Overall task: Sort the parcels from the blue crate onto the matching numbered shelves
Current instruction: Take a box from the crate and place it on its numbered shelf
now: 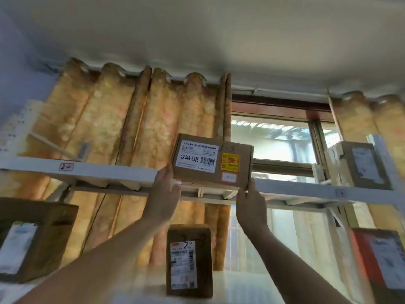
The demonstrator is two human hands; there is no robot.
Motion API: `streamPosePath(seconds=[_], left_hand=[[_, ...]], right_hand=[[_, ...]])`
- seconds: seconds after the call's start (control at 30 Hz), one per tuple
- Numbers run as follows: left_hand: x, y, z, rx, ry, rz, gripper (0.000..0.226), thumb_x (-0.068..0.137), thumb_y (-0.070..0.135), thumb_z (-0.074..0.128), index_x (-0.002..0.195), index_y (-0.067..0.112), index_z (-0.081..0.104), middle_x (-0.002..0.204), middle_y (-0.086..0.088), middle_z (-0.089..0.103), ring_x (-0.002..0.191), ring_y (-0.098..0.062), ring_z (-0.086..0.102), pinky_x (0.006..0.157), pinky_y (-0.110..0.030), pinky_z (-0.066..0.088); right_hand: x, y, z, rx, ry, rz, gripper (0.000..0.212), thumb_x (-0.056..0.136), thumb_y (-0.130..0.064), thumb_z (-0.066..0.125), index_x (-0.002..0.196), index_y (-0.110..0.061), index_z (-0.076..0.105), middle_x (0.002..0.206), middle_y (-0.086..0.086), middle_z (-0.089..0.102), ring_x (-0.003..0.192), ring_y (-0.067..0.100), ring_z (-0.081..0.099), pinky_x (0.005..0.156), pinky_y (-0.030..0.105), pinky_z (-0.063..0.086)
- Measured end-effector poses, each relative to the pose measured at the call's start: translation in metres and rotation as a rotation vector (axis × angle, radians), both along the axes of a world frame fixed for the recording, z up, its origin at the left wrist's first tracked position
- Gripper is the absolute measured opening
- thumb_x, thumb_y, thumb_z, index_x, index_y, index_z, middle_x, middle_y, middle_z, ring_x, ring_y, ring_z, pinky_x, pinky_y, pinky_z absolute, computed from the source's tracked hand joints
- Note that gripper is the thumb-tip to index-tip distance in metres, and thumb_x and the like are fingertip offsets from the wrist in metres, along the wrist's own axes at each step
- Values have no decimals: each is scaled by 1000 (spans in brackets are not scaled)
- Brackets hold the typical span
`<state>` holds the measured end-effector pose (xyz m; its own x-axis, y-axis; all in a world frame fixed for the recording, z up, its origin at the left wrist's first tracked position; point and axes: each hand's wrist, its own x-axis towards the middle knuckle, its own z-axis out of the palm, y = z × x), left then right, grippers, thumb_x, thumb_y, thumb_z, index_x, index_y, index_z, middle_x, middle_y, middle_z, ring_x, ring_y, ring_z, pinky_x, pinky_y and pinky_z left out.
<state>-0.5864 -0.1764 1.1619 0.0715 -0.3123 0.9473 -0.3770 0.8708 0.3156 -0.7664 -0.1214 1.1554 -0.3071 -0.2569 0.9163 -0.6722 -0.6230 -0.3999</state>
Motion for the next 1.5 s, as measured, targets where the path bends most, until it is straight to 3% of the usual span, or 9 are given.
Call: streamPosePath(seconds=[0.2, 0.33, 0.47, 0.57, 0.73, 0.87, 1.17, 1.37, 1.5], left_hand=[[16, -57, 64, 41, -196, 178, 59, 98, 19, 36, 151, 23, 12, 155, 1, 18, 140, -18, 25, 111, -31, 25], [14, -87, 86, 106, -274, 250, 64, 98, 15, 33, 151, 18, -1, 157, 1, 4, 141, -18, 19, 100, -21, 21], [18, -122, 102, 188, -328, 313, 65, 99, 16, 32, 151, 15, -8, 157, 0, -2, 140, -20, 20, 97, -21, 22], [22, -152, 106, 241, -356, 319, 66, 98, 17, 32, 151, 15, -7, 156, 0, 0, 137, -23, 26, 97, -23, 26], [22, -184, 95, 109, -407, 621, 63, 96, 26, 33, 151, 15, 3, 147, -8, 21, 121, -26, 40, 100, -35, 39], [17, -195, 81, -25, -397, 786, 61, 97, 34, 25, 150, 14, 3, 147, -14, 23, 130, -29, 30, 111, -38, 24], [26, -204, 58, -32, -457, 845, 58, 100, 40, 12, 151, 14, -1, 157, -15, 7, 146, -26, 0, 121, -39, -3], [34, -199, 44, 27, -522, 818, 64, 100, 42, 13, 145, 19, -25, 154, -10, -28, 143, -22, -26, 117, -35, -14], [36, -194, 19, 58, -506, 792, 64, 99, 40, 14, 147, 16, -21, 154, -8, -28, 144, -21, -23, 120, -37, -8]], right_hand=[[-20, -88, 94, 78, 85, 140, 43, 84, -13, 48, 126, -21, 46, 123, 1, 56, 107, 24, 58, 86, 38, 51], [-28, -152, 133, 183, 151, 176, 54, 80, -27, 52, 132, -23, 39, 116, 0, 59, 106, 25, 60, 89, 44, 52], [-26, -188, 143, 286, 208, 115, 74, 75, -34, 55, 141, -20, 26, 128, 6, 53, 111, 32, 59, 90, 51, 52], [-16, -181, 137, 338, 290, -6, 56, 89, -25, 44, 141, -10, 27, 134, 12, 49, 116, 35, 53, 100, 53, 43], [-14, -203, 124, 322, 440, -462, 58, 99, -47, 21, 129, -7, 51, 132, 12, 55, 115, 30, 54, 103, 41, 33], [-5, -208, 120, 229, 366, -570, 59, 98, -46, 20, 117, -5, 59, 121, 13, 61, 106, 31, 58, 96, 40, 35], [-2, -206, 110, 269, 391, -607, 61, 101, -45, 19, 134, -2, 44, 124, 18, 59, 115, 33, 54, 102, 42, 32], [-11, -205, 95, 216, 407, -515, 66, 97, -45, 32, 150, -9, 13, 143, 14, 43, 134, 32, 36, 112, 43, 24], [-25, -191, 54, 271, 507, -537, 66, 98, -46, 30, 152, -13, 9, 160, 6, 6, 148, 23, 3, 121, 42, 7]])
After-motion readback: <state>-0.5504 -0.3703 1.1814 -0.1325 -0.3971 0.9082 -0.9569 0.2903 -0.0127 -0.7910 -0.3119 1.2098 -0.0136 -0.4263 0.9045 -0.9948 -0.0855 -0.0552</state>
